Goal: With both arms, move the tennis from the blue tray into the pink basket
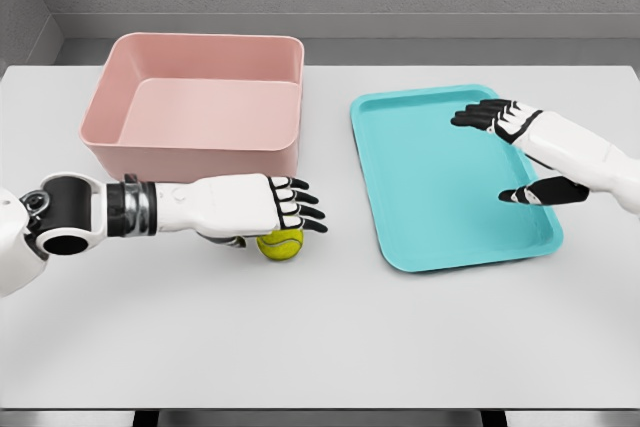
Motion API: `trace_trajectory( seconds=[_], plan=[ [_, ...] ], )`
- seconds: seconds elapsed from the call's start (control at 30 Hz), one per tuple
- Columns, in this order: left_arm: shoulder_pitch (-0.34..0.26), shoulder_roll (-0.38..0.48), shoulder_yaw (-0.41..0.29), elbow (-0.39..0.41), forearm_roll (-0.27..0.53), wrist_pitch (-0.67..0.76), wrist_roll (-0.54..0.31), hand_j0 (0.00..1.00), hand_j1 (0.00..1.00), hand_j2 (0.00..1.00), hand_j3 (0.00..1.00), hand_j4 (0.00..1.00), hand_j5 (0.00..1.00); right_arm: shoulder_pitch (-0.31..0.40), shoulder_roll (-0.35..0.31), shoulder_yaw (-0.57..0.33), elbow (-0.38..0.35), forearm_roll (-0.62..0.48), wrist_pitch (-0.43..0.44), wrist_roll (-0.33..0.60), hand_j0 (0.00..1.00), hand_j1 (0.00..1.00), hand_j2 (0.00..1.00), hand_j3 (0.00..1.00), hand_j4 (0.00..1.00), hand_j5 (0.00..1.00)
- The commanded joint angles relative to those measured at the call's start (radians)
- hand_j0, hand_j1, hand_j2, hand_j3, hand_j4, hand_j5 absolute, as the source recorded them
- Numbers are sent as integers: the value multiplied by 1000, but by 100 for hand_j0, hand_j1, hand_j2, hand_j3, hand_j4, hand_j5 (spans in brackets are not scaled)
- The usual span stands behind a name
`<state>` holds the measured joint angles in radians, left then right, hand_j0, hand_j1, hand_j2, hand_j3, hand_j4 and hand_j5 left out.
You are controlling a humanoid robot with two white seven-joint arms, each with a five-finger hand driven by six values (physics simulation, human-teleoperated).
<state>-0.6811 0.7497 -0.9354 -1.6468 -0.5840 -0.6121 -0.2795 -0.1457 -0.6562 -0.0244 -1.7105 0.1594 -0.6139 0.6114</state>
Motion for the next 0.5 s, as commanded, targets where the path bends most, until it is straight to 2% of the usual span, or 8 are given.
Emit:
trace_trajectory(
  seconds=[0.0, 0.47],
  plan=[
    [0, -1, -5, 8, 6, 1, 0, 100, 100, 100, 100, 100, 100, -2, 0, 0, 0, -8, 3, -1, 100, 100, 100, 100, 100, 100],
    [-2, -39, -19, 35, -10, 1, -1, 100, 100, 100, 100, 100, 100, 0, -2, 0, 0, -6, 3, -1, 100, 100, 100, 100, 100, 100]
  ],
)
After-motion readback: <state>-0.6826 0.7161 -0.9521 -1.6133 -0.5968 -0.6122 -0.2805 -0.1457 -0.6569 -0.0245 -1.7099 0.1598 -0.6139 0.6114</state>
